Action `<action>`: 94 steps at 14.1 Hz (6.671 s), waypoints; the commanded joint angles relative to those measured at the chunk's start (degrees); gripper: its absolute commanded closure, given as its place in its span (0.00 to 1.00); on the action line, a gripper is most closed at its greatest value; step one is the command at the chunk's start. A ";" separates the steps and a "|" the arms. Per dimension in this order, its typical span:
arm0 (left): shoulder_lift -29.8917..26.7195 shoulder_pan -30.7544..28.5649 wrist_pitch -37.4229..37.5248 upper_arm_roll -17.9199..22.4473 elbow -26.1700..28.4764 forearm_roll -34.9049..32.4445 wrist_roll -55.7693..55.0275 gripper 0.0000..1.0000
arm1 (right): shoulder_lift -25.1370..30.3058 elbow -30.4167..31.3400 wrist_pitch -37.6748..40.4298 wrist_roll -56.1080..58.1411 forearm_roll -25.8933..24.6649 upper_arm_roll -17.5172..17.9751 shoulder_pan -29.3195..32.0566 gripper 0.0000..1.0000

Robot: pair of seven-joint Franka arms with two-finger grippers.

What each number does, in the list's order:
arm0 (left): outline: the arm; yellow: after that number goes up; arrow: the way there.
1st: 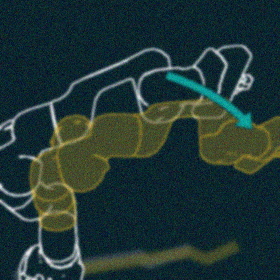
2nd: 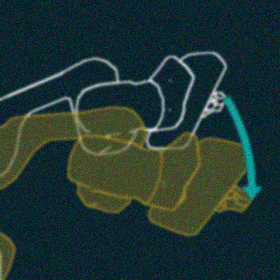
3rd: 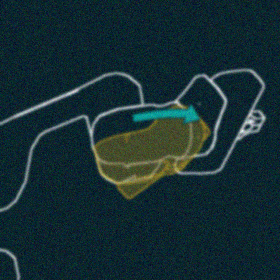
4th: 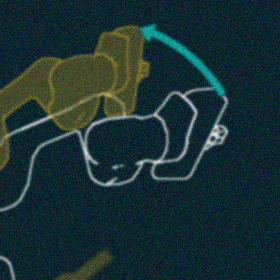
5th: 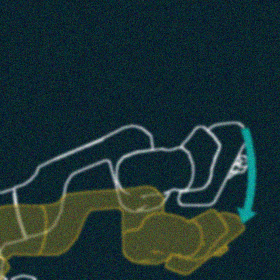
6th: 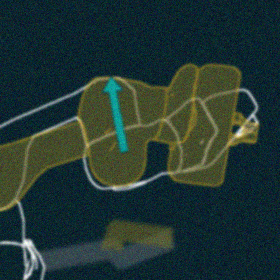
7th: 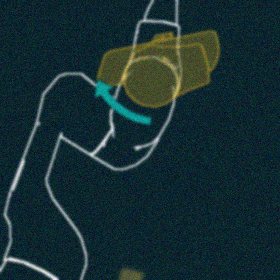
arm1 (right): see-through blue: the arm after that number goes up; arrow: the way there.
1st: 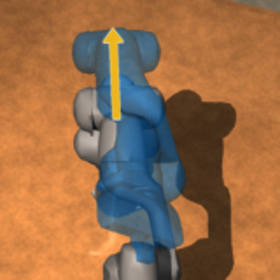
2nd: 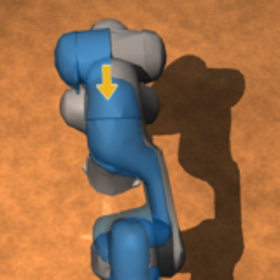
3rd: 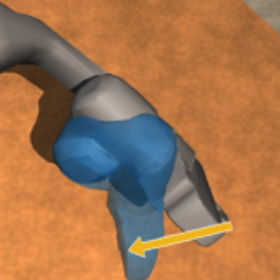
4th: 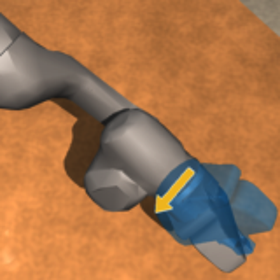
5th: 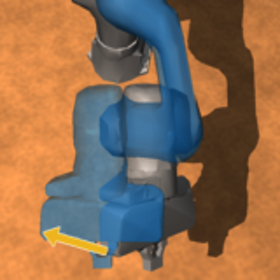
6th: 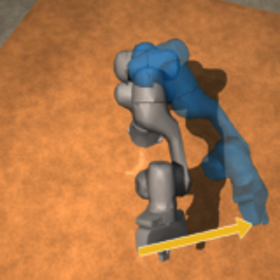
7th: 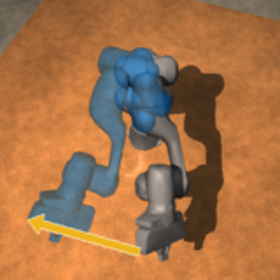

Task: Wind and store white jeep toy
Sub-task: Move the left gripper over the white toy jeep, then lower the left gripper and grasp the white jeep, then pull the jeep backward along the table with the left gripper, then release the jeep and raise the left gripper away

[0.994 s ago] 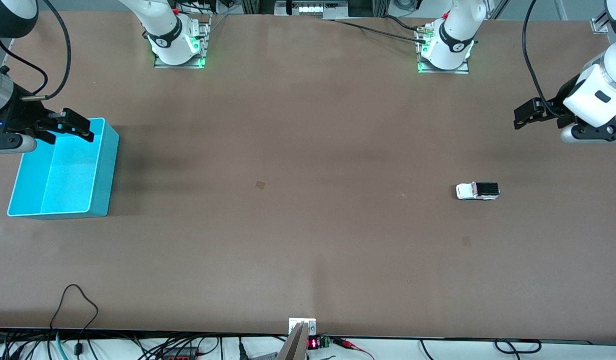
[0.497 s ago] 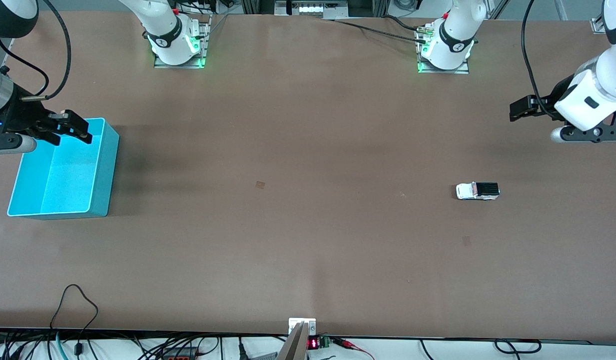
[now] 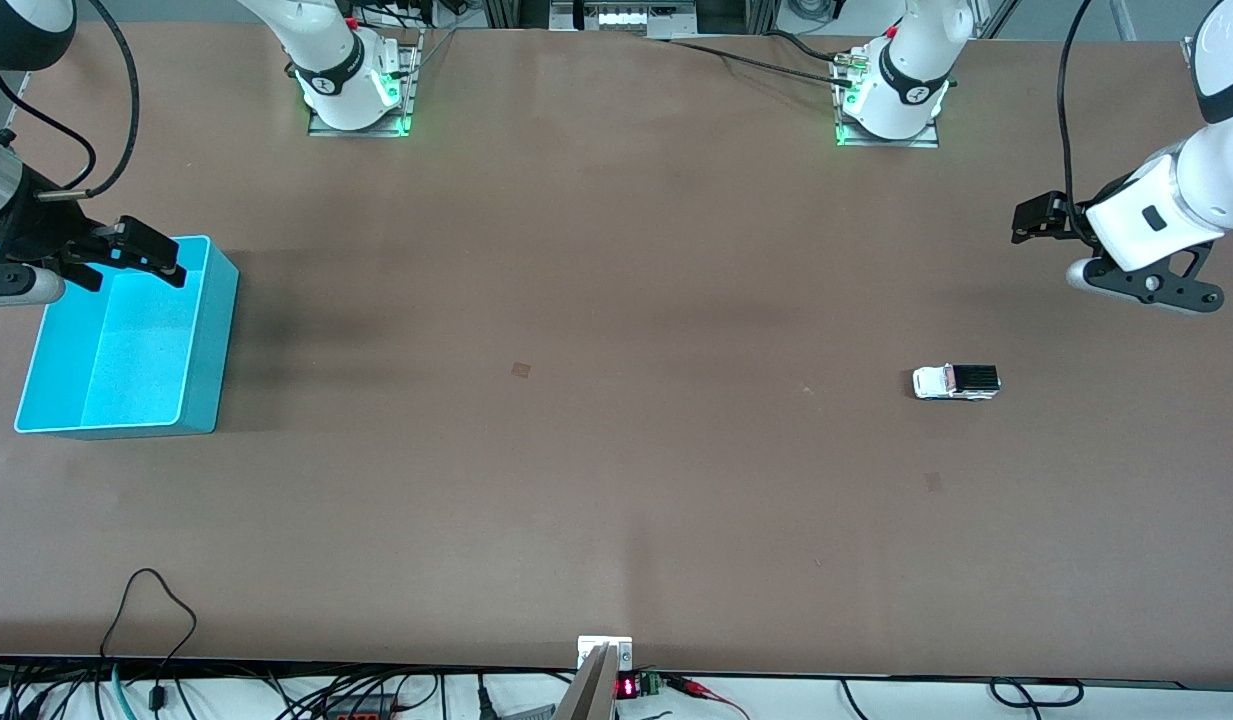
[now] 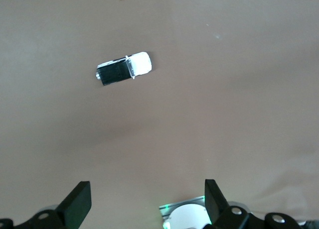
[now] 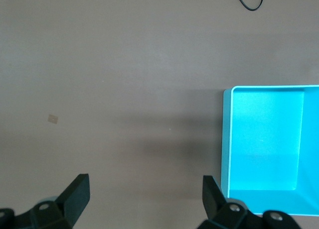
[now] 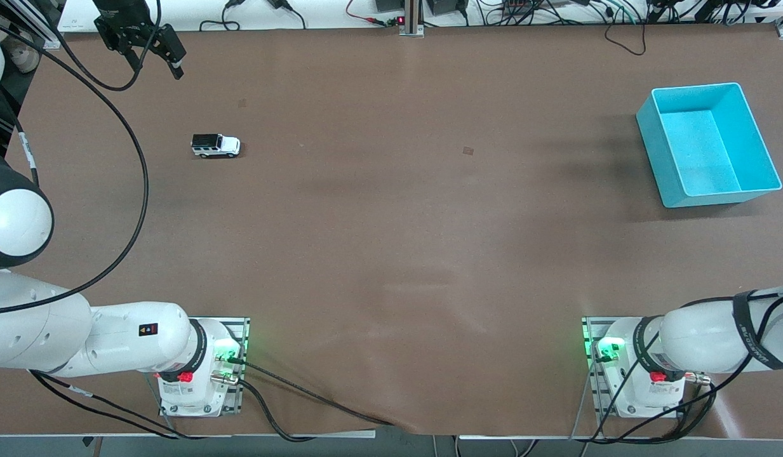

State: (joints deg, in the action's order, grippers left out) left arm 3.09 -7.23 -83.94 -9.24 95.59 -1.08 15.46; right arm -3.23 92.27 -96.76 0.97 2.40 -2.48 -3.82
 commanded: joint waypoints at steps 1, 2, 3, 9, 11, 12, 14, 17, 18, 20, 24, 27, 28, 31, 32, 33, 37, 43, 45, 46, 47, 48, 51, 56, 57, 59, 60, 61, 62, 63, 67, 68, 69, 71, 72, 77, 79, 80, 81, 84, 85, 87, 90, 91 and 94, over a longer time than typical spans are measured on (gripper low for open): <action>2.17 -0.33 1.32 -0.17 -1.81 -0.85 10.43 0.00 | 1.21 1.16 -0.35 -1.14 -0.64 0.37 -0.04 0.00; 2.96 -0.50 0.97 -0.17 -1.55 -1.63 15.52 0.00 | 1.12 1.16 -0.36 -1.14 -0.64 0.37 0.04 0.00; 3.93 -0.85 0.10 -0.17 -1.29 -2.86 20.61 0.00 | 1.12 1.16 -0.36 -1.14 -0.64 0.37 0.05 0.00; 4.91 -2.79 -17.46 -0.17 10.47 -7.44 41.73 0.00 | 0.95 1.16 -0.18 -1.06 -0.64 0.37 0.13 0.00; 4.91 -3.66 -24.48 -0.08 15.56 -7.62 46.57 0.00 | 0.95 1.42 -0.09 -1.14 -0.64 0.37 -0.04 0.00; 4.91 -3.76 -28.52 -0.08 18.55 -7.62 49.03 0.00 | 0.86 1.43 -0.09 -1.84 -0.64 0.45 -0.04 0.00; 5.08 -3.93 -38.36 -0.08 24.79 -7.71 53.69 0.00 | 1.03 1.34 0.26 -3.51 -0.64 0.54 -0.31 0.00; 8.06 -5.60 -49.53 -0.08 30.87 -11.38 54.68 0.00 | 1.21 0.72 0.96 -5.36 -0.81 0.63 -1.88 0.00; 9.11 -5.95 -52.18 -0.08 31.58 -12.44 54.77 0.00 | 1.21 0.72 0.79 -5.97 -0.99 0.72 -2.06 0.00; 11.66 -5.95 -56.49 -0.08 31.59 -16.74 55.99 0.00 | 1.21 0.72 0.88 -8.86 -1.42 0.72 -3.98 0.00; 15.71 -6.22 -64.76 -0.17 31.50 -18.08 59.51 0.00 | 0.86 0.64 0.70 -8.88 -2.66 0.54 -4.09 0.00; 18.08 -7.88 -67.49 -0.25 31.59 -18.17 60.12 0.00 | 0.77 0.63 1.14 -8.79 -2.66 0.46 -4.00 0.00; 18.96 -7.89 -67.93 -0.25 31.50 -18.17 60.56 0.00 | 0.68 0.63 1.14 -8.79 -2.66 0.46 -3.91 0.00; 20.54 -7.89 -69.61 -0.52 31.50 -18.17 60.57 0.08 | 0.24 0.55 1.05 -8.79 -2.66 0.11 -3.56 0.00; 20.72 -7.89 -69.70 -0.52 31.41 -18.17 60.65 0.22 | 0.07 0.55 0.96 -8.79 -2.75 0.10 -3.56 0.00; 20.81 -7.89 -69.70 -0.61 31.41 -18.17 60.74 0.43 | 0.07 0.55 0.96 -8.79 -2.66 0.02 -3.47 0.00; 20.99 -7.62 -69.70 -0.87 30.97 -18.17 64.33 0.91 | -0.28 0.46 0.96 -8.62 -2.57 0.02 -3.47 0.00; 21.60 -7.89 -69.61 -0.78 30.80 -18.17 65.31 0.95 | -0.46 0.02 0.70 -6.68 -2.22 -0.07 -2.50 0.00; 22.39 -8.06 -69.26 -0.70 30.80 -18.08 65.49 0.96 | -0.90 0.02 0.61 -6.77 -2.13 -0.07 -2.50 0.00; 22.57 -8.67 -69.08 -0.69 30.80 -18.08 65.66 0.96 | -0.90 0.02 0.70 -6.77 -2.13 -0.07 -2.50 0.00; 22.75 -9.20 -69.08 -0.61 30.71 -18.08 65.66 0.96 | -0.90 0.02 0.70 -6.77 -2.13 -0.07 -2.50 0.00; 23.01 -9.99 -68.99 -0.52 30.62 -18.08 66.01 0.96 | -0.90 0.02 0.79 -6.77 -2.13 -0.07 -2.42 0.00; 24.85 -13.76 -67.68 -0.52 28.52 -18.08 70.83 0.96 | -0.90 0.02 0.96 -6.77 -2.13 -0.07 -2.42 0.00; 27.05 -20.27 -65.93 -0.43 25.79 -18.08 79.88 0.95 | -0.90 0.02 0.61 -6.51 -2.13 -0.07 -2.33 0.00; 27.05 -21.67 -65.66 -0.34 25.61 -18.08 81.56 0.95 | -0.90 -0.07 0.61 -6.51 -2.13 -0.07 -2.33 0.00; 27.32 -25.01 -65.57 -0.34 24.91 -18.08 84.20 0.95 | -1.07 -0.86 0.61 -6.33 -2.39 -0.07 -2.24 0.00; 27.58 -26.59 -65.57 -0.34 24.56 -18.08 84.99 0.95 | -1.08 -1.21 0.61 -6.16 -2.57 -0.07 -2.24 0.00; 28.10 -27.48 -65.57 -0.34 24.21 -18.08 85.78 0.95 | -1.08 -1.47 0.70 -5.55 -2.66 -0.07 -2.24 0.00; 28.54 -28.79 -65.57 -0.34 23.94 -18.08 86.84 0.95 | -1.08 -1.48 0.70 -4.84 -2.75 -0.07 -2.24 0.00; 29.33 -29.76 -65.57 -0.34 23.42 -18.08 87.28 0.95 | -1.08 -1.48 0.96 -4.40 -2.66 -0.07 -2.24 0.00; 30.92 -31.18 -65.57 -0.34 21.30 -18.08 89.22 0.95 | -1.08 -1.48 0.79 -4.48 -2.57 -0.07 -2.33 0.00; 30.92 -31.18 -65.57 -0.34 21.30 -18.08 89.22 0.95 | -1.08 -1.56 0.79 -4.48 -2.57 0.02 -2.33 0.00; 30.92 -31.18 -65.65 -0.34 21.30 -18.16 89.31 0.87 | -1.08 -1.56 0.79 -4.48 -2.57 0.02 -2.33 0.00; 30.40 -31.27 -65.39 -0.69 21.30 -18.17 89.48 0.05 | -1.08 -1.56 0.79 -4.48 -2.57 -0.07 -2.33 0.00; 29.87 -31.18 -64.61 -0.96 21.30 -18.17 89.40 0.00 | -1.08 -1.56 0.79 -4.48 -2.66 0.02 -2.33 0.00; 23.82 -31.18 -57.15 -3.94 21.22 -17.99 89.13 0.00 | -1.16 -1.48 0.79 -4.75 -2.66 0.02 -2.33 0.00; 21.09 -31.09 -52.93 -5.96 20.34 -17.38 88.69 0.00 | -1.16 -1.48 0.79 -4.75 -2.66 0.02 -2.42 0.00; 20.56 -31.09 -49.86 -6.75 18.86 -17.29 88.52 0.00 | -1.08 -1.56 0.70 -4.57 -2.75 0.02 -2.33 0.00; 20.55 -30.92 -46.27 -7.89 15.97 -17.11 87.91 0.00 | -1.08 -1.48 0.70 -4.57 -2.75 0.02 -2.33 0.00; 20.81 -30.22 -37.81 -11.40 9.19 -17.11 83.09 0.00 | -1.16 -1.48 0.70 -4.75 -2.75 0.02 -2.33 0.00; 20.81 -30.21 -35.62 -12.46 7.70 -17.11 80.81 0.00 | -1.16 -1.56 0.70 -4.75 -2.66 0.02 -2.41 0.00; 20.81 -30.21 -30.09 -16.06 4.36 -17.11 74.22 0.00 | -1.16 -1.48 0.70 -4.84 -2.66 0.02 -2.42 0.00; 20.81 -30.21 -20.16 -21.24 0.05 -17.11 62.45 0.00 | -1.95 -1.48 0.96 -4.92 -2.66 0.02 -2.42 0.00; 20.73 -30.21 -17.69 -23.09 -1.18 -17.11 58.58 0.00 | -2.04 -1.48 0.96 -4.84 -2.66 0.02 -2.42 0.00; 20.81 -30.21 -7.85 -28.19 -5.84 -15.63 45.67 0.00 | -2.04 -1.48 0.96 -4.84 -2.66 0.02 -2.24 0.00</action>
State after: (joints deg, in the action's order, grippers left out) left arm 23.34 -37.05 -97.69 -34.65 93.43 -17.77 67.84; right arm -5.15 91.56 -96.28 -4.24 0.29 -2.92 -6.67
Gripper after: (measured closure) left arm 0.000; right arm 0.000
